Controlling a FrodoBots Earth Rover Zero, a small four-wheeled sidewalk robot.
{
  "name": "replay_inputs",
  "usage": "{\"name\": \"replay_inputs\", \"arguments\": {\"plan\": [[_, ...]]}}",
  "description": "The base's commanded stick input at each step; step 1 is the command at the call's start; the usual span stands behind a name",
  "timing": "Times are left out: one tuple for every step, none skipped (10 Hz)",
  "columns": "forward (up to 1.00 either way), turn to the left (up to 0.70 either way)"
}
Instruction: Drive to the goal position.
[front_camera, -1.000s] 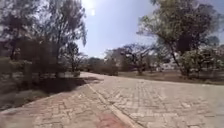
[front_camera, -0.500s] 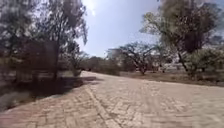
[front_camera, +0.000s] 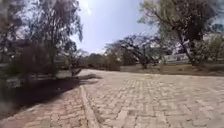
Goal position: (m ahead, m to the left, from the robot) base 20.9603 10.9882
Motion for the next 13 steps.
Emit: {"name": "replay_inputs", "arguments": {"plan": [[1.0, 0.32], [1.0, 0.11], [1.0, 0.0], [1.0, 0.0], [1.0, 0.0], [1.0, 0.0], [1.0, 0.0], [1.0, 0.0], [1.0, 0.0], [1.0, 0.0], [1.0, 0.0], [1.0, 0.0], [1.0, 0.0]]}}
